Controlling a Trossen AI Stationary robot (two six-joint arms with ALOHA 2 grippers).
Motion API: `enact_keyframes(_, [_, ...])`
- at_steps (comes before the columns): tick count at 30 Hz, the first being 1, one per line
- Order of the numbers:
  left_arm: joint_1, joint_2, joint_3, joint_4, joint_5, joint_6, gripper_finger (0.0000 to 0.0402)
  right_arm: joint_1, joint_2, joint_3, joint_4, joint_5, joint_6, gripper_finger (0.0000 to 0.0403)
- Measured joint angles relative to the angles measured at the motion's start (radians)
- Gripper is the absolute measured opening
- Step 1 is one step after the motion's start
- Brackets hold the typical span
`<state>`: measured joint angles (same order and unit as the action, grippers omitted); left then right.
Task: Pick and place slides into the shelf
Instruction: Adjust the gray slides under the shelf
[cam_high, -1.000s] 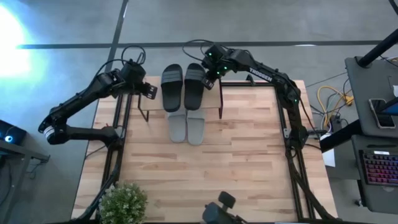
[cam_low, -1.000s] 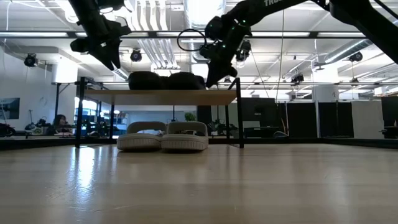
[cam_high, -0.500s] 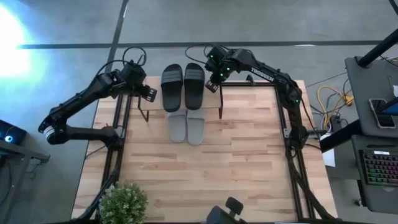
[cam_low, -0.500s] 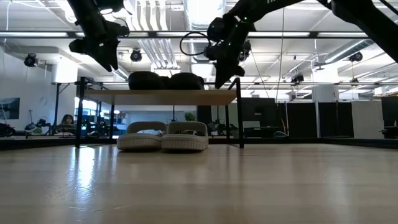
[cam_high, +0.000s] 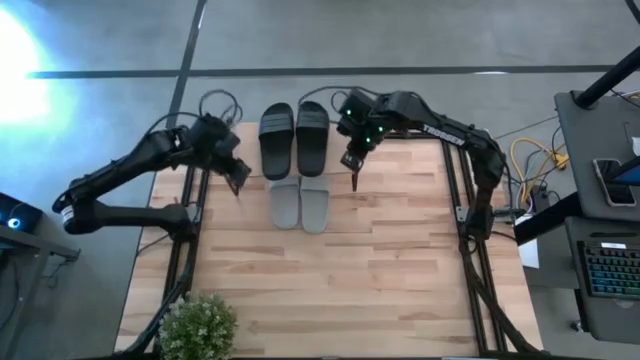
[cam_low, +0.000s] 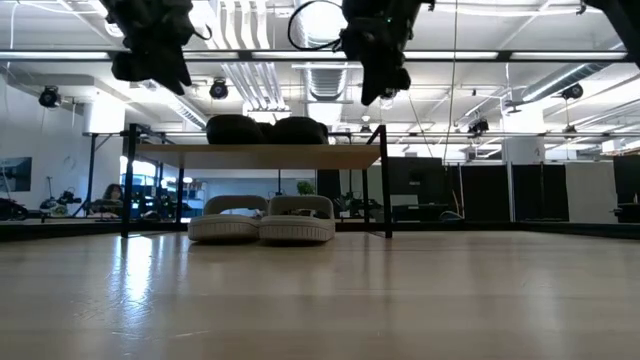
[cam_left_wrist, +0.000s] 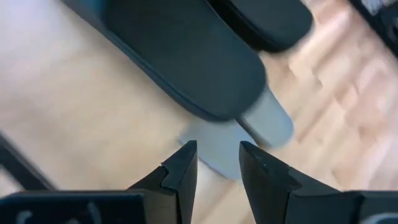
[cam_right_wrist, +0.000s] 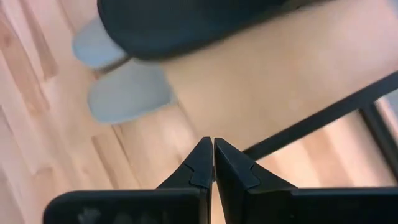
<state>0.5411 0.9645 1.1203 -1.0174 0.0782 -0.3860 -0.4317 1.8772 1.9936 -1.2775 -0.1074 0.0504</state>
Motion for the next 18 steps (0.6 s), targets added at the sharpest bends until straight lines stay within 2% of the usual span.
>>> enact_keyframes(9, [-0.240, -0.062, -0.192, 0.109, -0.005, -0.079, 0.0105, 0.104, -0.045, -0.234, 0.042, -0.003, 0.199, 0.0009])
enact_keyframes(13, [-0.347, -0.103, -0.244, 0.124, -0.079, -0.092, 0.0105, 0.198, -0.070, -0.330, 0.116, -0.004, 0.322, 0.0009])
enact_keyframes(18, [-0.505, -0.141, -0.271, 0.132, -0.173, -0.314, 0.0105, 0.319, -0.075, -0.419, 0.198, -0.003, 0.467, 0.0008])
